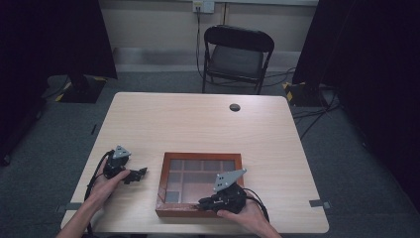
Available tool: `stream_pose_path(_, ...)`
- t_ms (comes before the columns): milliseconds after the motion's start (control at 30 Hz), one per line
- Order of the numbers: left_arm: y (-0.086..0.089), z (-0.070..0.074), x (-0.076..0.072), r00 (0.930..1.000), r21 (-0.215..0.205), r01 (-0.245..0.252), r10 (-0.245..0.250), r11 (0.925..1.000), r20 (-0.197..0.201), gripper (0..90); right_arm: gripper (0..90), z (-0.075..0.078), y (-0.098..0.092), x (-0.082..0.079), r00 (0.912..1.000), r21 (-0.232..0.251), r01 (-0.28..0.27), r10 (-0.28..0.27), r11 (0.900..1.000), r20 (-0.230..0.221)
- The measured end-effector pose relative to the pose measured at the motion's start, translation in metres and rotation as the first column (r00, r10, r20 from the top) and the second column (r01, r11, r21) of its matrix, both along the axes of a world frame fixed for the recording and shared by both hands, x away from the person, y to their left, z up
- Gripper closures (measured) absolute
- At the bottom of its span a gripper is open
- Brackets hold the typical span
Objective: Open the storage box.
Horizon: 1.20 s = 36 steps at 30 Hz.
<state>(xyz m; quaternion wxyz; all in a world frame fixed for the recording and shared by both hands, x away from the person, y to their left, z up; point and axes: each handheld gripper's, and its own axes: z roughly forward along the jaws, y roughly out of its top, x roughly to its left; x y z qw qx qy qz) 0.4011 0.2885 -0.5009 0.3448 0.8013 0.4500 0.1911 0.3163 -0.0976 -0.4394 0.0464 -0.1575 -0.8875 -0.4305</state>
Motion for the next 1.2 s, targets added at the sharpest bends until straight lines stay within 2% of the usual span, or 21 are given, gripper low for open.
stream_pose_path(33, 0.0, 0.0, 0.0, 1.0, -0.005, 0.002, -0.002, 1.0, 0.003, 12.5, 82.2, 0.0, 0.0, 0.0, 1.0, -0.005, -0.003, 0.003, 1.0, 0.001)
stream_pose_path(100, -0.001, 0.002, -0.001, 0.9999, 0.002, 0.016, -0.016, 0.9999, -0.001, 15.7, 82.3, 0.001, 0.0, 0.001, 1.0, -0.008, -0.008, 0.008, 1.0, 0.003)
stream_pose_path(267, -0.002, 0.004, -0.002, 0.9998, -0.005, 0.02, -0.02, 0.9998, -0.001, 15.9, 82.5, 0.001, 0.0, 0.002, 0.9999, -0.003, -0.013, 0.013, 1.0, -0.004)
stream_pose_path(433, -0.002, 0.008, -0.006, 0.9995, -0.035, 0.031, -0.03, 0.9989, 0.007, 16.3, 82.8, 0.005, 0.0, 0.004, 0.9997, 0.001, -0.025, 0.025, 1.0, -0.006)
stream_pose_path(467, -0.002, 0.01, -0.007, 0.9991, -0.036, 0.041, -0.041, 0.9985, 0.012, 16.3, 82.9, 0.006, 0.0, 0.004, 0.9996, 0.01, -0.028, 0.028, 1.0, -0.003)
stream_pose_path(533, -0.002, 0.014, -0.012, 0.9991, -0.033, 0.03, -0.029, 0.999, 0.029, 16.5, 82.9, 0.008, 0.0, 0.004, 0.9996, 0.015, -0.027, 0.027, 1.0, -0.002)
stream_pose_path(733, -0.005, 0.022, -0.018, 0.997, -0.056, 0.055, -0.052, 0.9969, 0.058, 17.4, 82.8, 0.01, 0.0, 0.004, 0.9997, 0.017, -0.026, 0.026, 1.0, 0.001)
stream_pose_path(767, -0.006, 0.025, -0.02, 0.9946, -0.093, 0.091, -0.086, 0.9915, 0.057, 17.4, 82.8, 0.011, 0.0, 0.004, 0.9997, 0.014, -0.024, 0.024, 1.0, -0.001)
stream_pose_path(800, -0.007, 0.026, -0.021, 0.9933, -0.105, 0.107, -0.101, 0.9887, 0.055, 16.5, 82.8, 0.014, 0.0, 0.005, 0.9997, 0.013, -0.024, 0.024, 1.0, -0.004)
stream_pose_path(933, -0.013, 0.028, -0.023, 0.9896, -0.102, 0.139, -0.134, 0.985, 0.052, 17.3, 82.9, 0.017, -0.001, 0.007, 0.9995, 0.028, -0.028, 0.029, 0.999, -0.014)
stream_pose_path(1067, -0.017, 0.031, -0.025, 0.9856, -0.126, 0.164, -0.157, 0.9785, 0.064, 17.2, 82.8, 0.023, -0.002, 0.01, 0.9993, 0.04, -0.032, 0.033, 0.999, -0.019)
stream_pose_path(1200, -0.022, 0.032, -0.027, 0.9805, -0.129, 0.193, -0.187, 0.9727, 0.062, 17.3, 82.8, 0.032, -0.003, 0.012, 0.9994, 0.05, -0.029, 0.03, 0.998, -0.018)
